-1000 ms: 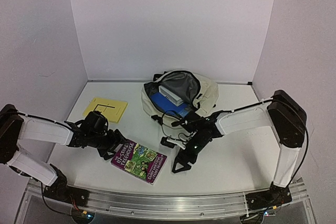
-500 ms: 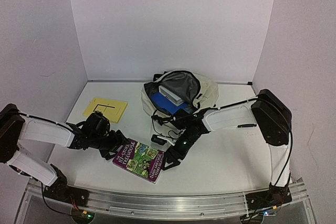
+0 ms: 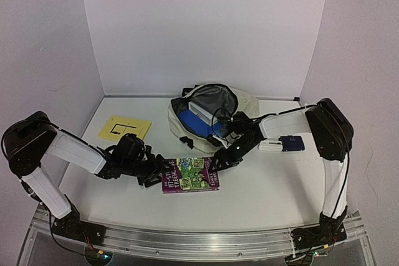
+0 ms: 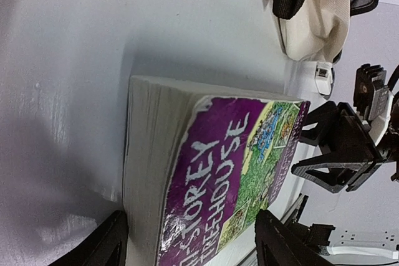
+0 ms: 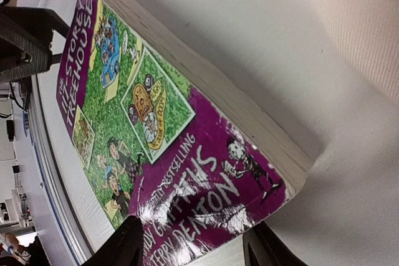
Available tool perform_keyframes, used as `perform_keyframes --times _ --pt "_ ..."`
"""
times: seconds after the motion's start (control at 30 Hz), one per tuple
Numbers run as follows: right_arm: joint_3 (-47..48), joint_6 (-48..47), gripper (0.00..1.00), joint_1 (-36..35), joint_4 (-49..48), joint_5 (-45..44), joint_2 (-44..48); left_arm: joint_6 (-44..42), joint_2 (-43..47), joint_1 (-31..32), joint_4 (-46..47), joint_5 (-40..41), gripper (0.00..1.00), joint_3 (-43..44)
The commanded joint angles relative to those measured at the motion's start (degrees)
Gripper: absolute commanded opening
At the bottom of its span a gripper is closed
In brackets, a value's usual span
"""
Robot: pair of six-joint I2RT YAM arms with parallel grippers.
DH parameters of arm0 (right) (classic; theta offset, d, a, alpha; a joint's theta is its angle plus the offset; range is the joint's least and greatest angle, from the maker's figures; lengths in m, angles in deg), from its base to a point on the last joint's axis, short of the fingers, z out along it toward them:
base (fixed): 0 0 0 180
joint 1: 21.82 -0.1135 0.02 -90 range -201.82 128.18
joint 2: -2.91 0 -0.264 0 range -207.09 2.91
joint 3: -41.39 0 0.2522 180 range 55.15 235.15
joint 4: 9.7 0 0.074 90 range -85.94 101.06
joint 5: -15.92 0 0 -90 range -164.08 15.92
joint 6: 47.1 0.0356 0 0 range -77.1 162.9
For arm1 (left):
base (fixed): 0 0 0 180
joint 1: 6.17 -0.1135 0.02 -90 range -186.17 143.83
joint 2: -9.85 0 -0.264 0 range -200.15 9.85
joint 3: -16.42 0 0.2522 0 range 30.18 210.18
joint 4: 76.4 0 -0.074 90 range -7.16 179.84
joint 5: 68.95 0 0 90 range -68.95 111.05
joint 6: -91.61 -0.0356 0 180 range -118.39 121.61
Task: Pack the student bag
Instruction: Pick up the book from the center of the board.
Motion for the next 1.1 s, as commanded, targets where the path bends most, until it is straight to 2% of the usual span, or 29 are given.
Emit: perform_keyframes --times 0.0,0.03,0.23,0.3,0.4,0.43,0.5,0.53,0.77,0.9,1.07 --pt "-1.17 3.04 0.54 -1.60 -1.83 8.43 2.61 -0.42 -5.18 0.33 3.68 -1.86 0.69 1.75" --pt "-0.77 3.63 0.52 -1.59 -1.77 9.15 2.27 -0.31 -5.65 0.36 4.06 -1.95 0.69 1.87" --pt "2.01 4.39 0.25 -1.60 -1.77 10.32 5.28 0.07 -7.27 0.68 5.26 -1.51 0.68 2.51" --pt "2.07 4.72 0.21 -1.67 -2.08 10.31 6.67 -0.10 -7.59 0.77 5.32 -1.54 0.68 2.96" --pt "1.01 5.70 0.23 -2.16 -3.03 10.04 6.32 -0.55 -8.35 0.87 5.73 -1.87 0.67 3.63" --pt "0.77 5.49 0.20 -2.36 -3.05 9.68 5.87 -0.65 -8.56 0.84 6.01 -1.91 0.67 3.65" --pt "0.94 5.19 0.03 -2.44 -2.94 8.47 4.97 -0.72 -8.47 0.88 6.56 -1.91 0.68 3.37" --pt "1.37 5.22 0.00 -2.25 -2.89 7.87 4.95 -0.78 -7.96 0.88 6.53 -1.63 0.69 2.81" --pt "5.17 5.72 0.00 -0.84 -2.37 8.43 13.56 -5.11 3.31 0.63 3.68 0.52 0.93 -2.99" --pt "7.96 7.83 0.00 -0.83 -2.48 11.20 16.62 -6.70 8.35 0.08 2.68 -0.53 0.99 -5.34" --pt "9.26 8.47 0.00 -0.89 -2.37 12.98 19.76 -7.09 12.48 -0.51 8.86 -5.35 1.00 -7.56"
